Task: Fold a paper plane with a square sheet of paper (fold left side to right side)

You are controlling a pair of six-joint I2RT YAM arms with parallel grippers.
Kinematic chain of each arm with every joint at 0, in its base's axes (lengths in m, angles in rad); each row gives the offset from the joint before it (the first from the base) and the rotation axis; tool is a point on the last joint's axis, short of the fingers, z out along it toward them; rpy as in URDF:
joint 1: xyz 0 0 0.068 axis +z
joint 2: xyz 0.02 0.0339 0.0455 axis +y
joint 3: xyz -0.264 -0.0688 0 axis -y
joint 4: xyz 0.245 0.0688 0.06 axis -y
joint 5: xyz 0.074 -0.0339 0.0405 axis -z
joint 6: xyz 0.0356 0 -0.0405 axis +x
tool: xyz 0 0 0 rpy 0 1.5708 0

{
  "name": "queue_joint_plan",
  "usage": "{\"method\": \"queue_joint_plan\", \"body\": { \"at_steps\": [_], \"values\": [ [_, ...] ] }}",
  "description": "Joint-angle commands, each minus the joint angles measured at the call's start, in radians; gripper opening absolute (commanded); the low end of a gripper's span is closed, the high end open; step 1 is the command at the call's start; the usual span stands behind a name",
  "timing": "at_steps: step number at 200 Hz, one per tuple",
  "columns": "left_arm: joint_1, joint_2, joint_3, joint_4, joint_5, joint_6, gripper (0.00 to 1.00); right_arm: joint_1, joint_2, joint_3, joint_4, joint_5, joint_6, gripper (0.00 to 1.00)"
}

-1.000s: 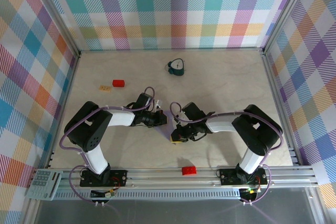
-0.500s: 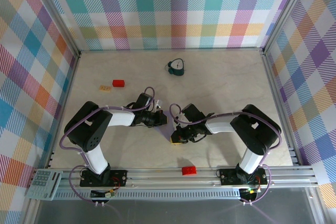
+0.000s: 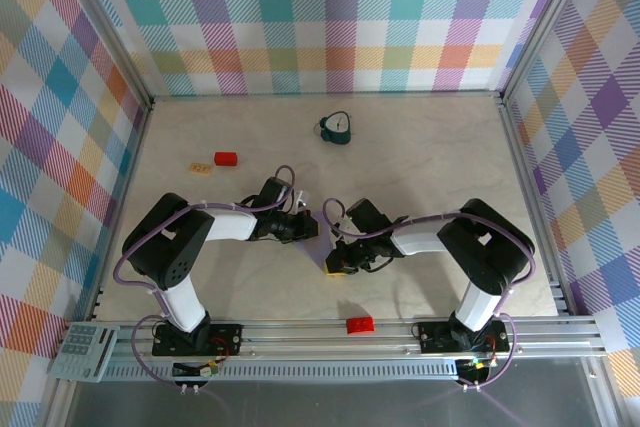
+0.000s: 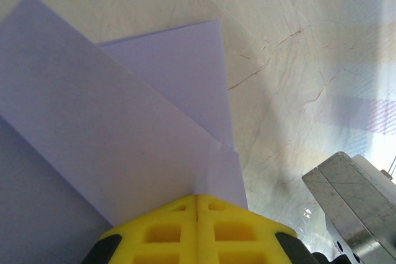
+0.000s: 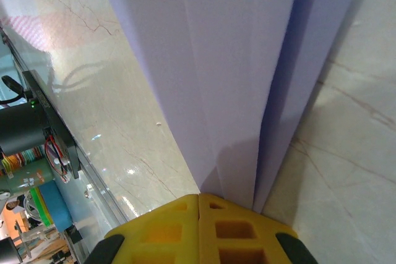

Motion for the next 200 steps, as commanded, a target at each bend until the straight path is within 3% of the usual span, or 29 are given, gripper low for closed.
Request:
{"method": "queue_joint_plan", "body": {
  "at_steps": [1, 51, 124, 159, 200],
  "values": [
    [0.004, 0.017, -0.017, -0.101, -0.058, 0.028, 0.06, 0.017, -0.010, -0.043, -0.072, 0.013, 0.011, 0.05],
    [0.004, 0.013, -0.016, -0.100, -0.058, 0.026, 0.06, 0.027, -0.069, -0.087, -0.090, 0.006, 0.015, 0.04],
    [0.004, 0.008, -0.012, -0.104, -0.055, 0.028, 0.06, 0.003, -0.301, -0.067, -0.155, 0.011, -0.027, 0.06],
    [0.004, 0.010, -0.015, -0.097, -0.055, 0.026, 0.06, -0.002, -0.201, 0.026, -0.141, 0.047, -0.046, 0.00],
    [0.004, 0.012, -0.013, -0.094, -0.053, 0.023, 0.06, -0.002, -0.038, 0.136, -0.102, 0.101, -0.045, 0.00]
  ]
}}
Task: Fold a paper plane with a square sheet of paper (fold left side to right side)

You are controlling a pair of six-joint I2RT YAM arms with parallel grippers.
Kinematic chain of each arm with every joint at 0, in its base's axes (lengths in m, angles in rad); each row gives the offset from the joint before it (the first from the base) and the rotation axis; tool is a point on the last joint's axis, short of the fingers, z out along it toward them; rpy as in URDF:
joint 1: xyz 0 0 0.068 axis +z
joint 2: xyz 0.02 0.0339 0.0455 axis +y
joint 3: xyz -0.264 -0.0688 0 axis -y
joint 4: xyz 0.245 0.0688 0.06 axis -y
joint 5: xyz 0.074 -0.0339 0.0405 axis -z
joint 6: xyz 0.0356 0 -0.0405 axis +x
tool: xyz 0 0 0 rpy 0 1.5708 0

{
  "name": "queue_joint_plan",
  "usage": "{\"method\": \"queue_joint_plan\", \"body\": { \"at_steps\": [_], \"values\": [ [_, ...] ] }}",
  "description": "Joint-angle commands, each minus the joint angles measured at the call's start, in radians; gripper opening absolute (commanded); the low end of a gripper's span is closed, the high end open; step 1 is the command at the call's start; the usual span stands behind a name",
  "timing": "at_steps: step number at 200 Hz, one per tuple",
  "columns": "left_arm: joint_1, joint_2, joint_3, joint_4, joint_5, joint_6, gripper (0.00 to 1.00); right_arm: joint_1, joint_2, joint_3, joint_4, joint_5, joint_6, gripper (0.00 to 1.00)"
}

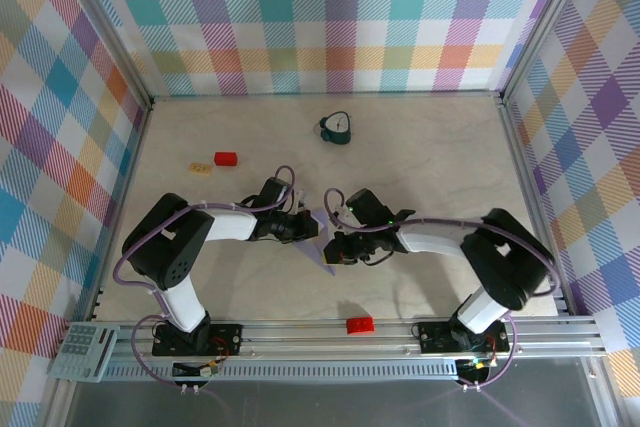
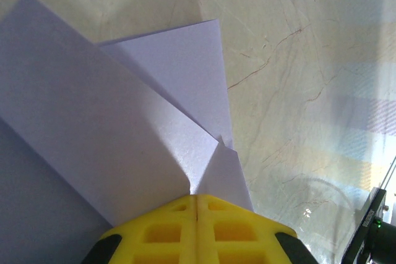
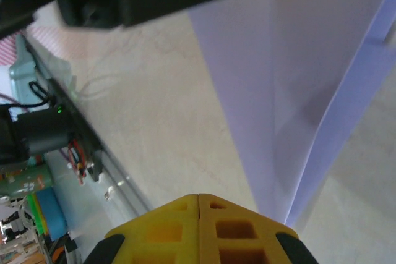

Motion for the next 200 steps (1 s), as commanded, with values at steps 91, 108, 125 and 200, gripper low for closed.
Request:
{"method": "queue_joint_plan", "body": {
  "at_steps": [91, 108, 125, 200],
  "values": [
    [0.004, 0.002, -0.010, -0.101, -0.056, 0.028, 0.06, -0.009, 0.163, 0.109, -0.014, 0.116, -0.039, 0.00],
    [0.004, 0.005, -0.010, -0.098, -0.055, 0.027, 0.06, -0.009, 0.164, 0.097, -0.007, 0.115, -0.036, 0.00],
    [0.004, 0.005, -0.009, -0.096, -0.055, 0.027, 0.06, -0.009, 0.170, 0.088, -0.010, 0.115, -0.035, 0.00],
    [0.004, -0.008, -0.004, -0.091, -0.052, 0.025, 0.09, -0.009, 0.193, 0.018, -0.008, 0.122, -0.031, 0.00]
  ]
}}
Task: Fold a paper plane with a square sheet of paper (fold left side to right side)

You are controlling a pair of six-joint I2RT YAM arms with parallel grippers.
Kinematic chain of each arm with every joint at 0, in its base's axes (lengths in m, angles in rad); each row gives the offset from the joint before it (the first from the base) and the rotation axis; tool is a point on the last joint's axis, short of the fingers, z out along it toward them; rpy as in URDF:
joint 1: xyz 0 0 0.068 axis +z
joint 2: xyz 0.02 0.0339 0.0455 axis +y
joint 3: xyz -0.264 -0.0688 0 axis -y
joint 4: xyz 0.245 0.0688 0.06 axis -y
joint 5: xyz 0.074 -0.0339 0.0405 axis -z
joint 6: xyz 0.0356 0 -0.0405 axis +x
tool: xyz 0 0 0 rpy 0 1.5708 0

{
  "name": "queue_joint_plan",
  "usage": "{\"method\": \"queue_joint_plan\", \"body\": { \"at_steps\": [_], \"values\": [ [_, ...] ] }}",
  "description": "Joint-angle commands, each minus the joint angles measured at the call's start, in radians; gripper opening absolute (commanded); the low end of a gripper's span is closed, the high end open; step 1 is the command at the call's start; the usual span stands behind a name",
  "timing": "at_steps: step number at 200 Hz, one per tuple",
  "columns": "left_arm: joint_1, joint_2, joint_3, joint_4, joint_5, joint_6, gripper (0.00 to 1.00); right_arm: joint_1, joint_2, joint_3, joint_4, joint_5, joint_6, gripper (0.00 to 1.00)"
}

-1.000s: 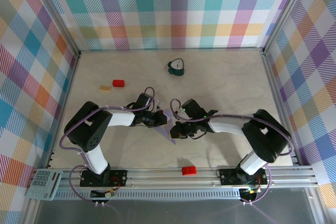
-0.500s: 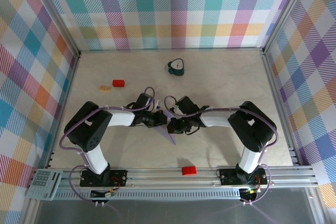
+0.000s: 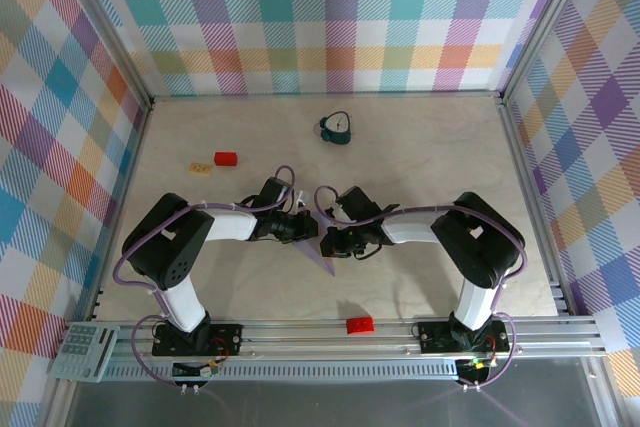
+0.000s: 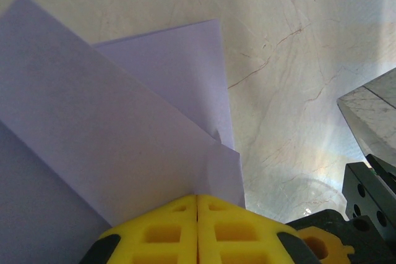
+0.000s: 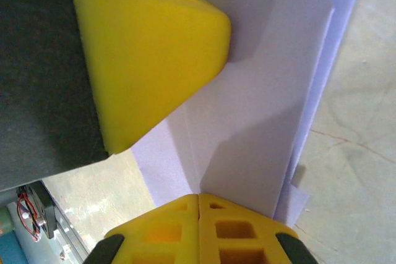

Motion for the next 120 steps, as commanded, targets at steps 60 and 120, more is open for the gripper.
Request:
{"method": "queue_joint_plan", "body": {
  "at_steps": [60, 120],
  "values": [
    [0.005, -0.111, -0.029, -0.051, -0.018, 0.008, 0.10, 0.001, 0.061, -0.067, -0.148, 0.106, -0.031, 0.00],
    [-0.032, -0.105, -0.082, 0.079, 0.048, -0.059, 0.10, 0.001, 0.095, -0.031, -0.213, 0.166, -0.037, 0.00]
  ]
}}
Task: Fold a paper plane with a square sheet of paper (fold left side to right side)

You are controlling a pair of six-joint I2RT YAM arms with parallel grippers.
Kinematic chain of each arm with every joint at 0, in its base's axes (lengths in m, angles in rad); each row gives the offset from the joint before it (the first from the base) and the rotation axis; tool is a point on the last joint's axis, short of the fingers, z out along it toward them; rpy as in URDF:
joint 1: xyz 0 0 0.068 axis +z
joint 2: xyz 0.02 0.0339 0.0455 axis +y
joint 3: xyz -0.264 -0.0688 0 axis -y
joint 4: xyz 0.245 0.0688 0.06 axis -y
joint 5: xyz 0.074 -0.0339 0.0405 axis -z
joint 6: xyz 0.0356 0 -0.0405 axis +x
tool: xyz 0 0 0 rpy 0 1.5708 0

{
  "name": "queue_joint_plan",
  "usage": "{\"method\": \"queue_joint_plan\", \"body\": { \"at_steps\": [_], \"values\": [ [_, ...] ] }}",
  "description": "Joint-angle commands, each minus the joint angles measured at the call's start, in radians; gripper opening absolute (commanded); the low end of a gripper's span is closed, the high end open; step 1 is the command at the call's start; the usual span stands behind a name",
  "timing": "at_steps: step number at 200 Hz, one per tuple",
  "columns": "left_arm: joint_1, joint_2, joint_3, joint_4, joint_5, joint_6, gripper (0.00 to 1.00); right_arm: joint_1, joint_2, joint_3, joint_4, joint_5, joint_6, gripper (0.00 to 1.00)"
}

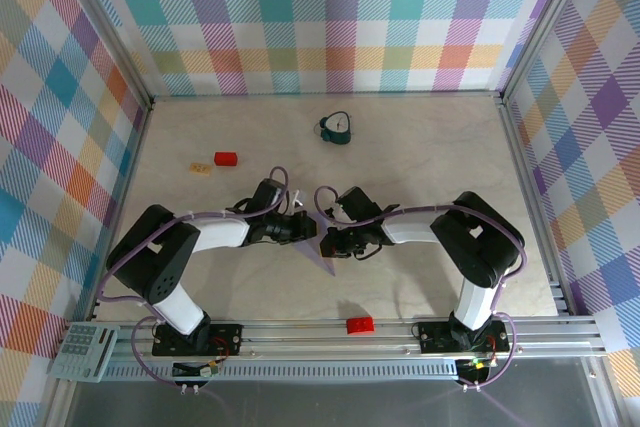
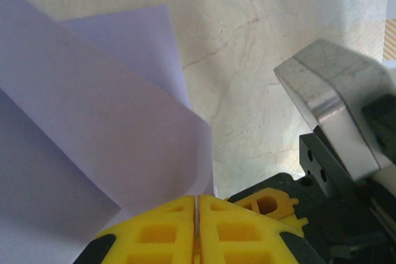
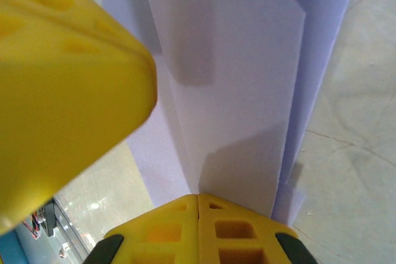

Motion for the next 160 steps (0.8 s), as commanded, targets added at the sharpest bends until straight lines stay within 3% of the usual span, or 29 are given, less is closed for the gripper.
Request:
{"method": "queue_joint_plan", "body": {
  "at_steps": [1, 73, 160],
  "values": [
    [-0.022, 0.010, -0.015, 0.055, 0.035, -0.029, 0.10, 0.004, 0.086, -0.034, -0.203, 0.168, -0.023, 0.00],
    [-0.033, 0.081, -0.007, 0.064, 0.008, -0.032, 0.10, 0.007, 0.096, -0.011, -0.255, 0.193, -0.033, 0.00],
    [-0.014, 0.134, -0.037, 0.086, -0.101, -0.031, 0.09, 0.013, 0.105, -0.002, -0.327, 0.233, -0.051, 0.00]
  ]
}}
